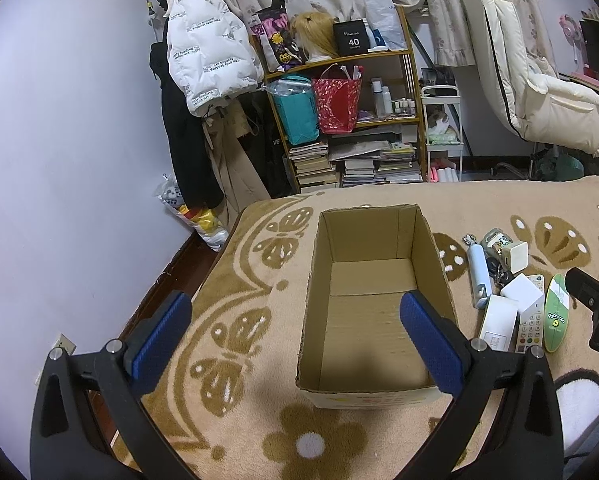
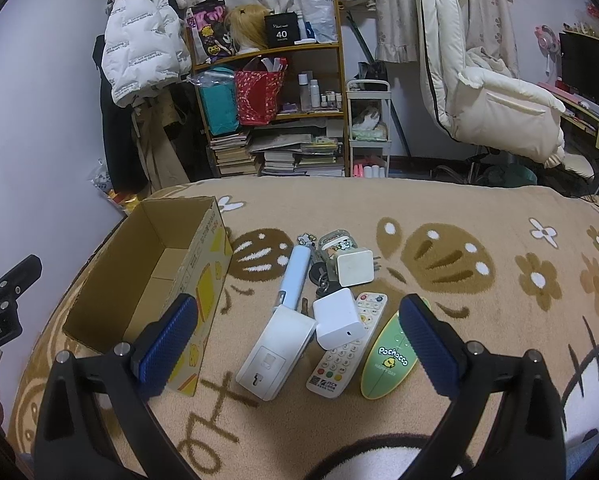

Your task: Organize rigid objects

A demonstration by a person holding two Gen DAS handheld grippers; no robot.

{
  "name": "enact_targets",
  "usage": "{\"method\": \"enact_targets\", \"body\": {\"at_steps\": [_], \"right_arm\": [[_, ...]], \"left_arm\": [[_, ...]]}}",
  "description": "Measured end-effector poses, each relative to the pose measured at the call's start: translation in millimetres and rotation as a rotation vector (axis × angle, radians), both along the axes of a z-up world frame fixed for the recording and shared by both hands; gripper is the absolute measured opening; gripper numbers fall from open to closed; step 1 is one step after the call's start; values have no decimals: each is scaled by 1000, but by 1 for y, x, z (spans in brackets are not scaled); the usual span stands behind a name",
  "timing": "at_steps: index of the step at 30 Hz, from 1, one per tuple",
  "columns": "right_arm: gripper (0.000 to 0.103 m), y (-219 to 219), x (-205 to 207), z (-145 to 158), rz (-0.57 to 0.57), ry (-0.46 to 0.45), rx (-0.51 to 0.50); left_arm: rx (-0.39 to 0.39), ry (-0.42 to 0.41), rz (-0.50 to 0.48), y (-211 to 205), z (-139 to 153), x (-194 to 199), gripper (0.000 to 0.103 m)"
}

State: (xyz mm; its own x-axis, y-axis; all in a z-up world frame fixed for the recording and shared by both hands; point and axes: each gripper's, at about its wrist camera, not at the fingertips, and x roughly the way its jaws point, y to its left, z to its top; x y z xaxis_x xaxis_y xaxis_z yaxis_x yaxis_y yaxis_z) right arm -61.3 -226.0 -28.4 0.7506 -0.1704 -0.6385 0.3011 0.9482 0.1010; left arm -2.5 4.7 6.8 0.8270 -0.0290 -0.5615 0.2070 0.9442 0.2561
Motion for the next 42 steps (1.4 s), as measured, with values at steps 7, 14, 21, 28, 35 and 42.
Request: {"method": "enact_targets", "body": {"at_steps": [7,14,21,28,35,42], "right_arm": [[103,-1,0,0,-1,1,1],[103,-1,-1,1,-4,0,2],[103,-8,-1,-2,-5,-4,-5],[103,-11,-2,-2,-7,-7,-6],[103,-10,-3,-1,-8,-6,-6],[103,-11,-3,-1,-7,-5,-10]], "left_arm": [[1,1,-2,0,-1,0,103],[1,4,-3,0,-2,0,103],[6,3,-2,-1,-4,1,103],[-1,13,0,0,-6,3,103],[7,11,-4,-1,-7,2,103],[7,13,-4,-1,-8,2,103]]}}
